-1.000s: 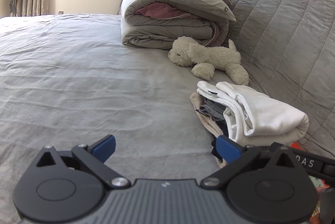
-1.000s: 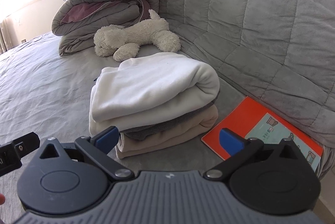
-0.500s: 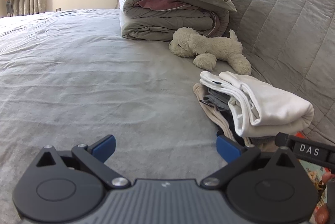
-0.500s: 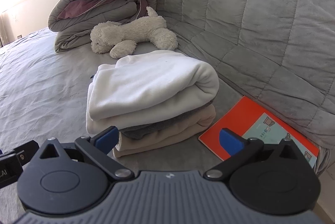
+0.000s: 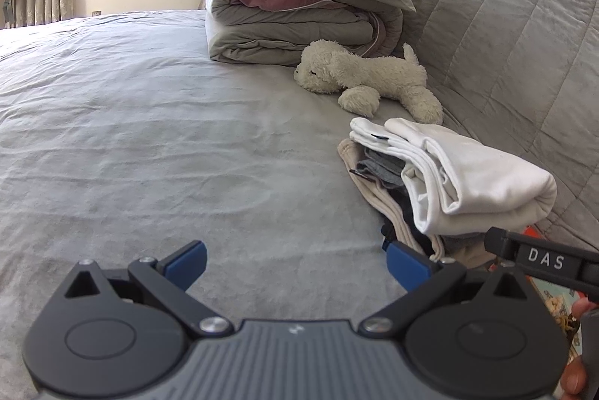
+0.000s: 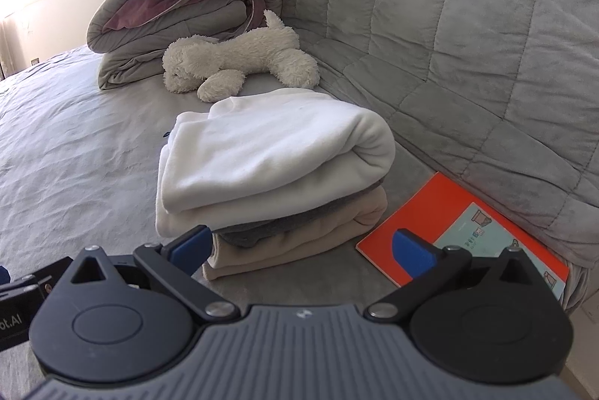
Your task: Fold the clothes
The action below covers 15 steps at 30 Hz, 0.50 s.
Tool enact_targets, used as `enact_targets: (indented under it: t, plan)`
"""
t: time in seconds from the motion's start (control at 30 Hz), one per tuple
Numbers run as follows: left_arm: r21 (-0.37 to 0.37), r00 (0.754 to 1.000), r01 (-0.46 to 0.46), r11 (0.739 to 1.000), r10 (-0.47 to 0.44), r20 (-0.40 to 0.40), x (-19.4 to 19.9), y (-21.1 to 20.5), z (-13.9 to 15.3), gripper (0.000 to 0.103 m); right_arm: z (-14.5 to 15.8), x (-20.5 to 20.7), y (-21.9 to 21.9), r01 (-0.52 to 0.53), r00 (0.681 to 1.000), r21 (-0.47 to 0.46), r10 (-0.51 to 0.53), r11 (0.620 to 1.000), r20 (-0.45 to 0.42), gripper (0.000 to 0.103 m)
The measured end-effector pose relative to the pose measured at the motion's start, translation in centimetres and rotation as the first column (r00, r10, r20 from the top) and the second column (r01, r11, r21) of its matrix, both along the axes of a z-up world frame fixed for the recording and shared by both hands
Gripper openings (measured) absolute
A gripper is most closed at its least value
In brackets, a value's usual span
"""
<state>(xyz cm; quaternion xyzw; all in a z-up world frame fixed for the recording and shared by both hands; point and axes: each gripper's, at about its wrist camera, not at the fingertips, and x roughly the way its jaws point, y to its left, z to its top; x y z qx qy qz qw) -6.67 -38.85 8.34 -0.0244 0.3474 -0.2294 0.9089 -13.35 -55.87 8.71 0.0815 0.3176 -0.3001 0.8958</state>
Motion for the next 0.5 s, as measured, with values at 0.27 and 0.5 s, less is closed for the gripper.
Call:
enact_targets:
  t: [0.27, 0.5]
  plan:
    - [0.005, 1.0, 0.015, 1.0, -0.015, 0.008, -0.13, -0.17, -0.13, 0.102, -0.07, 0.2, 0.09, 0.001, 1.0, -0.004, -0.001, 1.0, -0.008, 0.103]
    - [0.014, 1.0, 0.015, 1.0, -0.016, 0.02, -0.22, -0.22, -0.07, 0.102, -0.11, 0.24, 0.25, 0.001, 1.0, -0.008, -0.001, 1.0, -0.013, 0.103]
